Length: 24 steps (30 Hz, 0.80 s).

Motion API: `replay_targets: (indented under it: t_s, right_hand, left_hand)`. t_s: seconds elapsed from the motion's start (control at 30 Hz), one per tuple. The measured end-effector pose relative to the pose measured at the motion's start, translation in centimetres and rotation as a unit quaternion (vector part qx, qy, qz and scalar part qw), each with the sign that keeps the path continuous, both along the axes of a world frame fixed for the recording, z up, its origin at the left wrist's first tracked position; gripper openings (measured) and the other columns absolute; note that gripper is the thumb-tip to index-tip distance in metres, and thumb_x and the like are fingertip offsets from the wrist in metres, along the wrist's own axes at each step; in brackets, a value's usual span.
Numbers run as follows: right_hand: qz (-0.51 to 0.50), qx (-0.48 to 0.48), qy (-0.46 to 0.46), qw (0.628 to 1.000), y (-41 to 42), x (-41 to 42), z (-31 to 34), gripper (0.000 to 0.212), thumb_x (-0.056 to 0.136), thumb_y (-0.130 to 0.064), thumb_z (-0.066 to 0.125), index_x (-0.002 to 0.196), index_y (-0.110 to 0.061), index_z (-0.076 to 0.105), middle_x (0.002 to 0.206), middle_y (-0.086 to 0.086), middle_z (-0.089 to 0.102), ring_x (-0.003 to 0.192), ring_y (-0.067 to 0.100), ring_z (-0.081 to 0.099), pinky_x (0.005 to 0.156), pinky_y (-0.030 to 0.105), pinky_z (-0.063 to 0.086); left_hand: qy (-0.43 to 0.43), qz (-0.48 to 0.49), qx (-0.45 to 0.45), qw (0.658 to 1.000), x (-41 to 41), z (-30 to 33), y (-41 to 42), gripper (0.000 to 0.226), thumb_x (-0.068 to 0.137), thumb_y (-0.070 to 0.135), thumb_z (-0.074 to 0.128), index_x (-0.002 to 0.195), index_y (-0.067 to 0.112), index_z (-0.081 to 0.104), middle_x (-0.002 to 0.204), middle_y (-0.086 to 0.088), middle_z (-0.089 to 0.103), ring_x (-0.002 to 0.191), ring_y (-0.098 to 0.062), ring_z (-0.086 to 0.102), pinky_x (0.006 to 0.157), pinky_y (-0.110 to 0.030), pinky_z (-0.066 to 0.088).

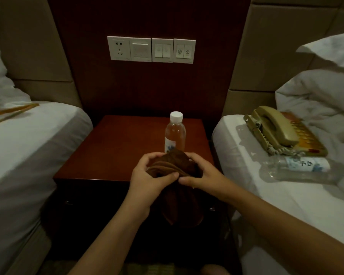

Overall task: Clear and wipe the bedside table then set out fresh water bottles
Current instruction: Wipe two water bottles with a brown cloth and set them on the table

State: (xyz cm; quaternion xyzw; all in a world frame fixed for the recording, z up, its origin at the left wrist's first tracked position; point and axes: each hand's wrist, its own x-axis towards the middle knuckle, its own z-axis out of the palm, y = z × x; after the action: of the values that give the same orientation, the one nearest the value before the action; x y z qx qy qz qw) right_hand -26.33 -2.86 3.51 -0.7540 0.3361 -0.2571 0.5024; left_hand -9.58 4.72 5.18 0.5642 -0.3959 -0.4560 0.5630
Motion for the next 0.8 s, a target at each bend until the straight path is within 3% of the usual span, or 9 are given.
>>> replay_targets:
  t_s: [0.13,0.23,0.33,0.43,0.5,0.6,0.7,0.73,0.8]
  right_hand:
    - [-0.075,0.009,-0.077,0.994,-1.1,-1.5,0.4,0.030,0.085,-0.008,0.064,0.107,-0.027,0.059,0.105,-0.001,0.061,0.088,0.001,0.064,0.070,0.016,0.050]
    - [-0.118,0.050,-0.157,0.979,-2.2,-3.4,0.7,0.030,0.081,-0.007,0.063,0.106,-0.024,0.063,0.104,0.003,0.067,0.095,0.012,0.067,0.077,0.021,0.052]
    - [-0.153,0.043,-0.204,0.966,-3.3,-4.7,1.4,0.032,0.070,-0.020,0.069,0.102,-0.020,0.064,0.093,-0.002,0.072,0.090,0.014,0.068,0.078,0.025,0.052]
    - [-0.203,0.011,-0.255,0.945,-4.4,-5.5,2.7,0.055,0.046,-0.049,0.085,0.091,-0.025,0.066,0.084,-0.007,0.072,0.082,0.008,0.067,0.072,0.020,0.053]
    - [-0.226,-0.007,-0.295,0.928,-5.1,-5.6,3.7,0.063,0.038,-0.055,0.086,0.091,-0.027,0.066,0.083,-0.010,0.072,0.080,0.005,0.067,0.069,0.018,0.053]
    - [-0.225,-0.001,-0.359,0.906,-5.8,-4.7,5.1,0.060,0.042,-0.049,0.086,0.094,-0.030,0.065,0.087,-0.009,0.072,0.083,0.006,0.068,0.068,0.020,0.053]
    - [-0.217,-0.011,-0.338,0.916,-6.6,-2.0,5.4,0.050,0.062,-0.040,0.078,0.106,-0.028,0.059,0.101,-0.004,0.067,0.093,0.010,0.066,0.070,0.020,0.053]
    - [-0.211,-0.005,-0.309,0.927,-6.7,-0.6,4.9,0.046,0.071,-0.032,0.074,0.113,-0.029,0.056,0.110,-0.002,0.063,0.100,0.013,0.064,0.074,0.022,0.054]
    - [-0.196,-0.020,-0.254,0.947,-6.9,1.8,3.5,0.062,0.075,-0.022,0.074,0.129,-0.030,0.044,0.124,-0.002,0.054,0.111,0.013,0.057,0.083,0.024,0.053]
  left_hand:
    - [0.038,-0.011,-0.003,0.999,-1.2,-0.6,-0.9,0.055,0.068,0.007,0.081,0.112,0.031,0.057,0.113,0.003,0.062,0.103,-0.016,0.063,0.085,-0.039,0.057]
    - [-0.071,-0.009,-0.029,0.997,-1.0,-0.6,-1.5,0.051,0.071,0.015,0.081,0.112,0.030,0.056,0.112,0.010,0.061,0.100,-0.006,0.059,0.074,-0.020,0.049]
    - [-0.145,-0.016,-0.030,0.989,-0.3,-0.6,-2.0,0.054,0.070,0.020,0.082,0.115,0.032,0.053,0.110,0.015,0.056,0.097,-0.003,0.056,0.072,-0.020,0.047]
    - [-0.141,0.020,-0.043,0.989,0.6,-0.2,-2.5,0.050,0.075,0.024,0.078,0.114,0.040,0.050,0.115,0.019,0.049,0.108,-0.007,0.050,0.085,-0.029,0.046]
    - [-0.137,0.028,-0.074,0.987,1.3,0.5,-3.7,0.046,0.082,0.022,0.072,0.117,0.043,0.050,0.124,0.016,0.046,0.116,-0.010,0.047,0.089,-0.032,0.043]
    - [-0.126,-0.016,-0.105,0.986,1.5,1.8,-6.3,0.044,0.091,0.021,0.060,0.130,0.037,0.049,0.131,0.013,0.045,0.122,-0.009,0.042,0.084,-0.024,0.040]
    - [-0.117,-0.053,-0.115,0.985,0.4,2.1,-8.8,0.045,0.095,0.025,0.056,0.137,0.036,0.046,0.140,0.010,0.043,0.123,-0.008,0.042,0.078,-0.015,0.042]
    - [-0.121,-0.052,-0.112,0.985,0.1,1.9,-9.5,0.045,0.094,0.027,0.057,0.136,0.038,0.046,0.142,0.008,0.043,0.125,-0.010,0.043,0.081,-0.018,0.045]
    - [-0.132,-0.056,-0.109,0.984,-0.2,1.6,-10.2,0.048,0.088,0.028,0.060,0.133,0.038,0.046,0.139,0.004,0.046,0.125,-0.016,0.048,0.094,-0.034,0.050]
